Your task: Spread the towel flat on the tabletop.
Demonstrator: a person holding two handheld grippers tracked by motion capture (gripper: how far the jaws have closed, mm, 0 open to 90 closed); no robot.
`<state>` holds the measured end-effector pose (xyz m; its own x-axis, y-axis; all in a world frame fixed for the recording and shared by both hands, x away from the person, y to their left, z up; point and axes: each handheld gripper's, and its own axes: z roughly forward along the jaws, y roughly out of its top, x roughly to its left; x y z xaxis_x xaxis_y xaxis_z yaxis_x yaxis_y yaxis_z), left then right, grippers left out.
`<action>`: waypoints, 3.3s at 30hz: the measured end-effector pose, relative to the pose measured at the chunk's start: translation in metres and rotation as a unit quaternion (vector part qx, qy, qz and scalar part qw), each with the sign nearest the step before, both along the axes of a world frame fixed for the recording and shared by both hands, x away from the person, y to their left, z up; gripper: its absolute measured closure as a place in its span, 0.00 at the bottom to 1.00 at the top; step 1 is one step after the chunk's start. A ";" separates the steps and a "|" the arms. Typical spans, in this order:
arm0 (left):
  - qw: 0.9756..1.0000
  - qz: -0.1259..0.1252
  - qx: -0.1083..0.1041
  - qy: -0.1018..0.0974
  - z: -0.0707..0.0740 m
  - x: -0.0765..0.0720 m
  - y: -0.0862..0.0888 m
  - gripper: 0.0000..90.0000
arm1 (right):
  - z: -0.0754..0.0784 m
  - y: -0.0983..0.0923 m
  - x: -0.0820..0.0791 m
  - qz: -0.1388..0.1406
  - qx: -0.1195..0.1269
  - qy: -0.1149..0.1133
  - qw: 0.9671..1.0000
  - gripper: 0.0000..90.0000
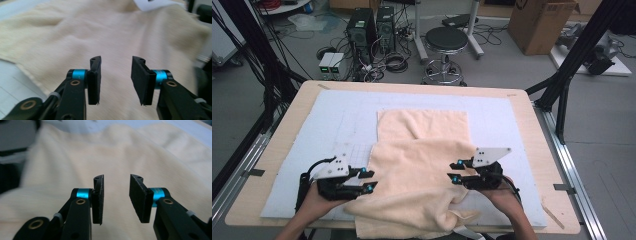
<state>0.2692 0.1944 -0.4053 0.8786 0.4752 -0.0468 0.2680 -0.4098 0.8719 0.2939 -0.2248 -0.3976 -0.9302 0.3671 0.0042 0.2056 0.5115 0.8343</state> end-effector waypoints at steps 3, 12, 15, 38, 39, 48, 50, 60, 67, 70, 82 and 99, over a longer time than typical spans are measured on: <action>0.999 -0.001 0.016 0.030 -0.015 0.017 -0.008 0.61 | -0.017 0.002 0.015 -0.007 -0.015 0.033 0.999 0.66; 0.993 -0.055 0.067 0.075 -0.035 0.001 -0.019 0.69 | -0.043 0.020 0.004 0.038 -0.071 0.067 0.994 0.75; 0.993 -0.064 0.064 0.081 -0.032 -0.006 -0.014 0.73 | -0.040 0.021 -0.002 0.045 -0.068 0.071 0.994 0.81; 1.000 0.008 0.005 0.017 -0.023 0.007 -0.001 0.59 | -0.033 0.012 0.004 -0.018 -0.022 0.034 0.999 0.64; 1.000 0.018 0.012 0.008 -0.023 0.013 -0.004 0.59 | -0.033 0.010 0.009 -0.027 -0.021 0.033 0.999 0.63; 0.994 0.101 0.041 0.005 -0.035 0.053 -0.010 0.60 | -0.038 -0.005 0.032 -0.113 -0.032 0.018 0.993 0.58; 0.993 0.106 0.051 0.023 -0.041 0.058 -0.010 0.60 | -0.041 -0.003 0.033 -0.119 -0.045 0.022 0.992 0.59; 0.992 0.096 0.080 0.015 -0.040 0.052 -0.015 0.89 | -0.046 0.006 0.032 -0.083 -0.065 0.033 0.994 0.93; 0.995 0.073 0.067 -0.004 -0.029 0.012 -0.007 0.93 | -0.033 0.007 0.012 -0.066 -0.050 0.030 0.996 0.93; 0.997 0.056 0.059 0.008 -0.027 -0.009 0.000 0.93 | -0.026 0.007 -0.003 -0.044 -0.038 0.036 0.998 0.93; 0.996 0.086 -0.014 0.001 -0.008 0.016 0.004 0.67 | -0.008 -0.010 0.011 -0.087 0.005 0.006 0.996 0.66; 0.986 0.147 0.038 0.070 -0.041 0.096 -0.023 0.72 | -0.043 -0.024 0.064 -0.190 -0.023 0.044 0.980 0.60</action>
